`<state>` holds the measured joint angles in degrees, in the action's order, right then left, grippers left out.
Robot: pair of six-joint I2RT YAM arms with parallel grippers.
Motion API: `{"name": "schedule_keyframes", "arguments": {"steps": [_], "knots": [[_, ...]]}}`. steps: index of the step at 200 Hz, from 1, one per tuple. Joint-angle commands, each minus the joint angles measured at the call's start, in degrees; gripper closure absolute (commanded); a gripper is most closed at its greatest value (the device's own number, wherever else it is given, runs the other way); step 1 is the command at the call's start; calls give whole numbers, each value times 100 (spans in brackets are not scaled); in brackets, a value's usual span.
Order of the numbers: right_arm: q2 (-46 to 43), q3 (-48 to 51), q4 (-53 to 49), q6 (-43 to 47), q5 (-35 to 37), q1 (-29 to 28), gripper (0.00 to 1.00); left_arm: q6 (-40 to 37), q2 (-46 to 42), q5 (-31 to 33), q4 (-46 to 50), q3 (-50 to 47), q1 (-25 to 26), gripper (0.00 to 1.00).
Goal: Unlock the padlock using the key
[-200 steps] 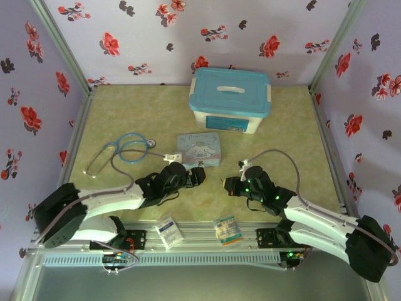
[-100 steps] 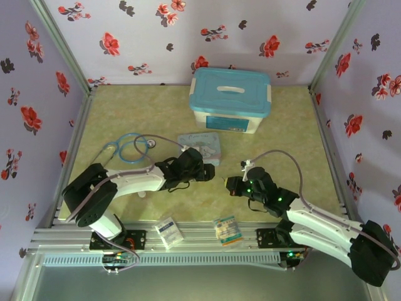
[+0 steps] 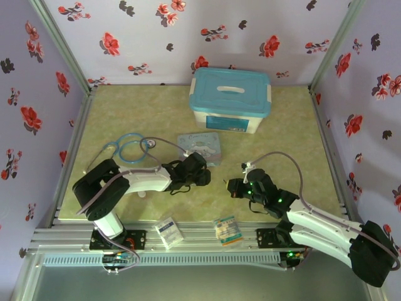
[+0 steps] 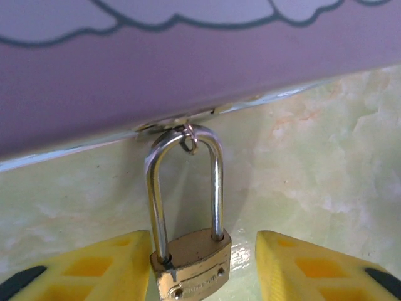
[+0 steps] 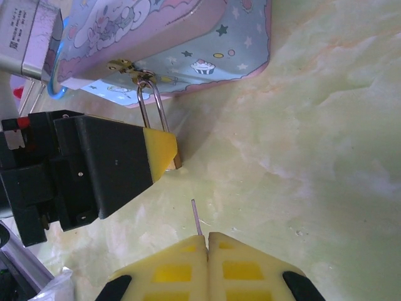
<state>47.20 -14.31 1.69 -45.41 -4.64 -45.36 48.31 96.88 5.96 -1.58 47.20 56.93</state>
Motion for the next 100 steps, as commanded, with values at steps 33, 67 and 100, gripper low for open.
{"name": "schedule_keyframes", "arguments": {"steps": [33, 67, 100], "knots": [[68, 90, 158, -33, 110, 19, 100, 208, 191, 354, -134, -74, 173, 63], [304, 121, 422, -195, 14, 22, 100, 427, 57, 516, -329, -287, 236, 74], [672, 61, 640, -455, -28, 22, 100, 573, -104, 602, -590, -420, 240, 80]]}}
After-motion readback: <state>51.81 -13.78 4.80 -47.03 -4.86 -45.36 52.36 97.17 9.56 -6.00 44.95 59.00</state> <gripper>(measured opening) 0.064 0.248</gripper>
